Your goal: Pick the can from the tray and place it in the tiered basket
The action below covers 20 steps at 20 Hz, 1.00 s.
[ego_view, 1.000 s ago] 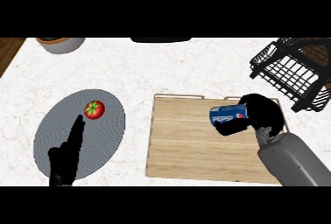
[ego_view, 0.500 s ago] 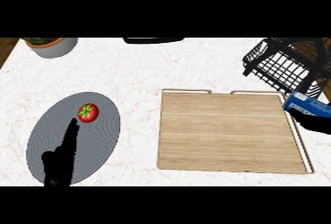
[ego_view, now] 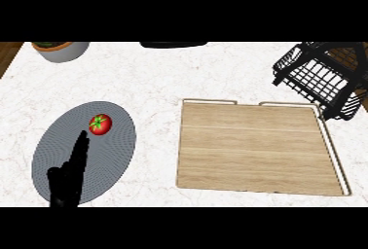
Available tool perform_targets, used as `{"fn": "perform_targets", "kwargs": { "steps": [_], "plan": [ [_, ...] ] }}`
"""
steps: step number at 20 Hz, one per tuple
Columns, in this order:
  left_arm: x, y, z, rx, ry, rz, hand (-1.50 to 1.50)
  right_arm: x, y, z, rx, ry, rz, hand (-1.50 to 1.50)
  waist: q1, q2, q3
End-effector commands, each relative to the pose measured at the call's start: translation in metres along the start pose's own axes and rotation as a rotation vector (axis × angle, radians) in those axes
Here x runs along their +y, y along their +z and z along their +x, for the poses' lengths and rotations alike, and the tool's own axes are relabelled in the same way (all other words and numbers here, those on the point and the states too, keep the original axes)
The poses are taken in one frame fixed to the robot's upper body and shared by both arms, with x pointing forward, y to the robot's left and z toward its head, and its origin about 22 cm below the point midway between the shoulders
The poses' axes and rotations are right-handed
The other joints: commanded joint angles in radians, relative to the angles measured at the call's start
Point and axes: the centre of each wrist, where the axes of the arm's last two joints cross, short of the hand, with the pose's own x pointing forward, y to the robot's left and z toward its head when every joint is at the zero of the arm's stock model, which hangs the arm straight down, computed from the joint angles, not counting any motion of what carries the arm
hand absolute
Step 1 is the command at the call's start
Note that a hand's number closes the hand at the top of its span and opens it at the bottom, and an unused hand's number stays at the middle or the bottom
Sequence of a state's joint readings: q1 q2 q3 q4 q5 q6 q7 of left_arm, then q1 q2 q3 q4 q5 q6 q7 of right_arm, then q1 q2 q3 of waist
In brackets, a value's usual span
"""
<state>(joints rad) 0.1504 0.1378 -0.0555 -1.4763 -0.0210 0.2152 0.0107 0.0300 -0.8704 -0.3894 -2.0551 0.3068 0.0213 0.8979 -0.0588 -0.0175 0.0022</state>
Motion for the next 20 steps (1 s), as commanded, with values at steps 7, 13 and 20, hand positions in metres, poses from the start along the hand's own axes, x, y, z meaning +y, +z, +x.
{"fn": "perform_targets", "kwargs": {
  "steps": [7, 13, 20],
  "plan": [
    [-0.011, 0.003, -0.019, 0.027, -0.015, -0.049, 0.00, -0.081, -0.004, 0.020, 0.017, 0.000, -0.106, 1.50, 0.057, 0.016, -0.003],
    [-0.023, -0.023, 0.017, 0.020, -0.016, -0.069, 0.00, -0.076, -0.053, 0.044, 0.080, -0.018, -0.130, 1.50, 0.084, 0.023, -0.003],
    [-0.031, -0.014, 0.002, 0.026, -0.022, -0.096, 0.00, -0.040, -0.099, 0.034, 0.080, -0.019, -0.083, 1.50, 0.081, 0.022, -0.003]
  ]
}}
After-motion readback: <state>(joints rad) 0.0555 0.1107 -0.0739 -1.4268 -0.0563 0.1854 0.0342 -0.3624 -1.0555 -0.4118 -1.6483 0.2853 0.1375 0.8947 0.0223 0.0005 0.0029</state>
